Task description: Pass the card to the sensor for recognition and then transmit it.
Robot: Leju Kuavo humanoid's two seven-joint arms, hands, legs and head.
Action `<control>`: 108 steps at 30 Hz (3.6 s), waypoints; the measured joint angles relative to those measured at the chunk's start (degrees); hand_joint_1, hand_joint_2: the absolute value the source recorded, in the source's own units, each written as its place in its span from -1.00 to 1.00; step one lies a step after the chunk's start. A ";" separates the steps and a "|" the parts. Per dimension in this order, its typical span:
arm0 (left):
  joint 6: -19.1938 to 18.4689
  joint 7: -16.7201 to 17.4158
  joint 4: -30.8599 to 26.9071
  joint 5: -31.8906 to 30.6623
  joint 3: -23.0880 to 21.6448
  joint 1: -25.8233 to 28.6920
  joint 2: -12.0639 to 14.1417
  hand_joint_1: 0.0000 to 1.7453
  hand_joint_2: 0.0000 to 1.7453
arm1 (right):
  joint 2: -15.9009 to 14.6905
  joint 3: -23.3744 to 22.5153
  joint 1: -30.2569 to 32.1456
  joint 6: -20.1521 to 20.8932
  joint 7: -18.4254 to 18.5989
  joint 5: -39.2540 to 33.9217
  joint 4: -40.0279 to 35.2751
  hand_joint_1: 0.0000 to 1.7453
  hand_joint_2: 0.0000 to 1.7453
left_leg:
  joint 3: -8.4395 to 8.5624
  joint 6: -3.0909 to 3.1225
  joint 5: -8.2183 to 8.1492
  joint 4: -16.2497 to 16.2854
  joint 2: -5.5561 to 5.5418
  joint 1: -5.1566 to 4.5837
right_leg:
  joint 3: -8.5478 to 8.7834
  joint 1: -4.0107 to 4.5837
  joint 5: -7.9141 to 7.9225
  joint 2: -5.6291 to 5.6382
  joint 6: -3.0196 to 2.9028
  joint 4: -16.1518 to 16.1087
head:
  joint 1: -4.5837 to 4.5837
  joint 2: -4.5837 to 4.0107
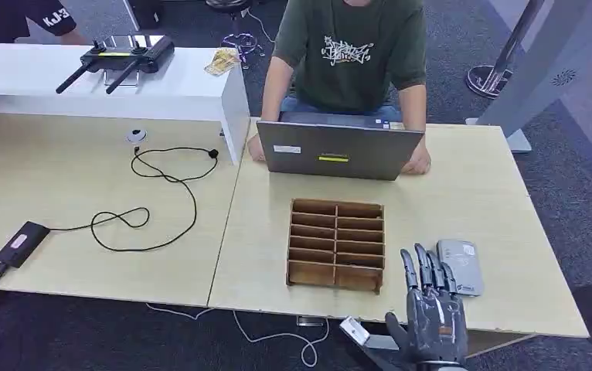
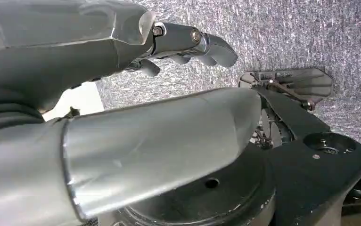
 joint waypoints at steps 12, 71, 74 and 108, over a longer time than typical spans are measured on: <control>0.02 0.00 0.00 -0.39 0.00 -0.08 -0.13 -1.00 -1.00 | 0.26 2.78 -3.35 -2.14 -2.93 -1.72 4.85 -1.00 1.00 | 0.00 0.00 0.00 0.00 0.00 0.00 | 0.00 0.00 0.00 0.01 0.00 0.00 | 0.02 0.00; 0.02 0.15 1.68 0.04 -0.02 -0.86 2.01 -1.00 -1.00 | 3.69 -0.39 -18.44 0.76 -2.38 -0.11 24.96 -1.00 1.00 | 0.02 -0.01 0.01 0.00 0.01 0.01 | 0.00 0.00 0.01 0.02 0.00 0.01 | 0.00 0.00; 0.02 0.15 1.68 0.22 -0.02 -0.86 2.01 -1.00 -1.00 | 3.69 -0.57 -17.73 1.70 -1.69 -0.15 23.91 -1.00 1.00 | 0.01 -0.01 0.01 0.00 0.02 0.01 | -0.01 0.00 0.01 0.02 0.00 0.01 | 0.00 0.00; 0.02 -0.46 2.99 0.18 -0.02 -0.84 2.29 -1.00 -1.00 | 4.83 -1.62 -14.58 -3.26 -0.04 -8.85 20.61 -1.00 1.00 | 0.01 -0.01 0.01 0.00 0.02 0.01 | 0.00 0.00 0.01 0.02 0.00 0.01 | 0.02 0.00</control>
